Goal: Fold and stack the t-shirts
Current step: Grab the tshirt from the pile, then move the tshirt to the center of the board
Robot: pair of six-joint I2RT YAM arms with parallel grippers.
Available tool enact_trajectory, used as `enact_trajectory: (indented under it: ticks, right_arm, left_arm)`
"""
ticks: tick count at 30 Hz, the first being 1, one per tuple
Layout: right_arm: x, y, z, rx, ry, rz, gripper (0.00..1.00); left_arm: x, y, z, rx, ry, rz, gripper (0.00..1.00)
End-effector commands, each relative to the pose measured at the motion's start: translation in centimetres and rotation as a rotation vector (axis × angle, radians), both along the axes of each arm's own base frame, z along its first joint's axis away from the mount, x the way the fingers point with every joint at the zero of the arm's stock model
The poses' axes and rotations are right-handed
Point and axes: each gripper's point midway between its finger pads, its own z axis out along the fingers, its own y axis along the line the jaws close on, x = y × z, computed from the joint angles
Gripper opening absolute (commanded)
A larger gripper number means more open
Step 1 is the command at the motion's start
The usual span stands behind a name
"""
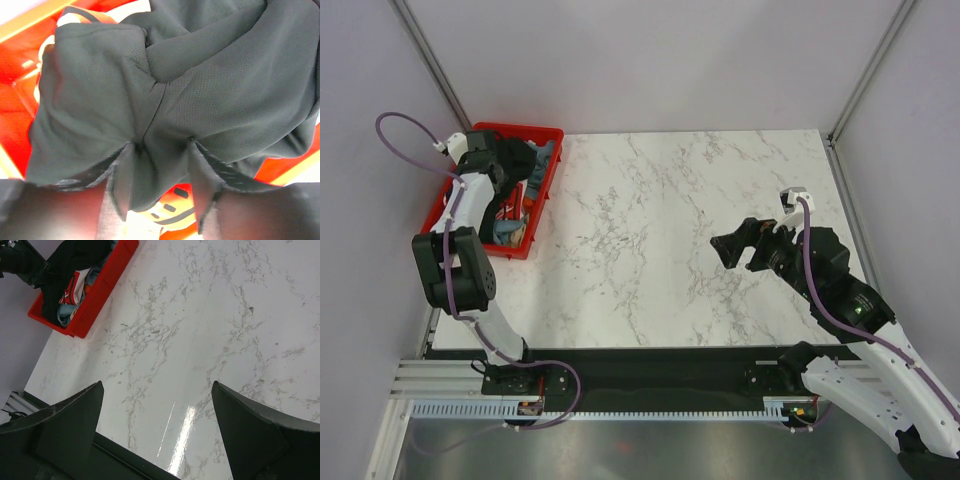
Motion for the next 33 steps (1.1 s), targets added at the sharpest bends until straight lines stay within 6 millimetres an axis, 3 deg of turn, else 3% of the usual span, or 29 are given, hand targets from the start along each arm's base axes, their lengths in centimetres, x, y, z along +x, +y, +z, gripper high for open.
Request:
enact_trajectory:
  ticks: [1, 3, 7, 8, 11, 14, 16, 17, 19, 20, 21, 22, 23, 25, 26, 28, 29, 31, 32, 33]
  right_arm:
    - [0.3, -0.5, 1.5, 0.002, -0.05, -0.02, 0.98]
    - [0.4, -0.2, 1.5, 0.001, -0.045, -0.013, 0.98]
    - [0.4, -0.3, 1.4, -0.004, -0.045, -0.015, 0.98]
    - [0.5, -0.3, 1.4, -0.006, -0.044, -0.02, 0.98]
    - [0.6, -0.3, 1.5, -0.008, -0.043, -0.023, 0.98]
    - [1.0, -0.3, 1.4, -0.002, -0.031, -0.038, 0.98]
    - [1.3, -0.3, 1.3, -0.005, -0.021, -0.055, 0.98]
    - [1.6, -0.3, 1.3, 0.0, -0.012, -0.065, 0.98]
    - [1.8, -0.2, 1.2, 0.002, -0.002, -0.072, 0.98]
    - [2.0, -0.2, 1.1, 0.0, 0.004, -0.084, 0.98]
    - [2.2, -0.4, 1.0, -0.004, 0.01, -0.098, 0.98]
    - [2.3, -0.7, 0.9, -0.01, 0.02, -0.119, 0.98]
    - [2.5, -1.0, 0.6, -0.018, 0.029, -0.141, 0.98]
    - [2.9, -2.4, -0.2, -0.039, 0.052, -0.229, 0.98]
    - [3.2, -2.8, -0.8, -0.053, 0.066, -0.262, 0.98]
    - [3.5, -4.3, -1.8, -0.079, 0.093, -0.352, 0.98]
    - [3.7, -4.5, -2.3, -0.09, 0.107, -0.374, 0.98]
    - [3.8, -5.0, -2.9, -0.099, 0.125, -0.413, 0.98]
    - [4.0, -5.0, -3.1, -0.103, 0.134, -0.421, 0.98]
    - [4.0, -5.1, -3.3, -0.105, 0.14, -0.427, 0.98]
  left_arm:
    - [1.6, 0.2, 1.3, -0.003, -0.047, -0.027, 0.47]
    - [2.0, -0.2, 1.1, -0.013, -0.045, -0.062, 0.38]
    - [3.0, -1.3, 2.3, -0.031, -0.064, -0.151, 0.02]
    - [3.2, -1.7, 3.1, -0.037, -0.083, -0.175, 0.02]
    - [3.3, -2.8, 8.0, -0.04, -0.195, -0.212, 0.02]
    - [3.8, -5.1, 14.7, -0.038, -0.34, -0.309, 0.02]
    - [4.1, -8.4, 18.4, -0.08, -0.425, -0.463, 0.02]
    - [4.2, -11.4, 21.7, -0.107, -0.497, -0.588, 0.02]
    - [3.6, -14.5, 25.2, -0.131, -0.572, -0.712, 0.02]
    - [2.8, -18.0, 27.9, -0.165, -0.63, -0.838, 0.02]
    - [2.2, -19.2, 29.2, -0.167, -0.655, -0.896, 0.02]
    - [0.9, -22.3, 31.3, -0.167, -0.694, -0.991, 0.02]
    - [-0.4, -25.8, 32.0, -0.193, -0.707, -1.093, 0.02]
    - [-2.9, -30.0, 32.2, -0.246, -0.708, -1.244, 0.03]
    - [-5.1, -33.2, 31.0, -0.299, -0.674, -1.351, 0.04]
    - [-7.4, -36.2, 28.6, -0.363, -0.615, -1.426, 0.07]
    - [-9.9, -39.1, 25.1, -0.419, -0.528, -1.507, 0.07]
    - [-12.3, -41.4, 21.1, -0.486, -0.43, -1.556, 0.1]
    - [-14.7, -43.1, 16.2, -0.548, -0.301, -1.583, 0.12]
    - [-16.3, -43.6, 14.8, -0.576, -0.269, -1.6, 0.15]
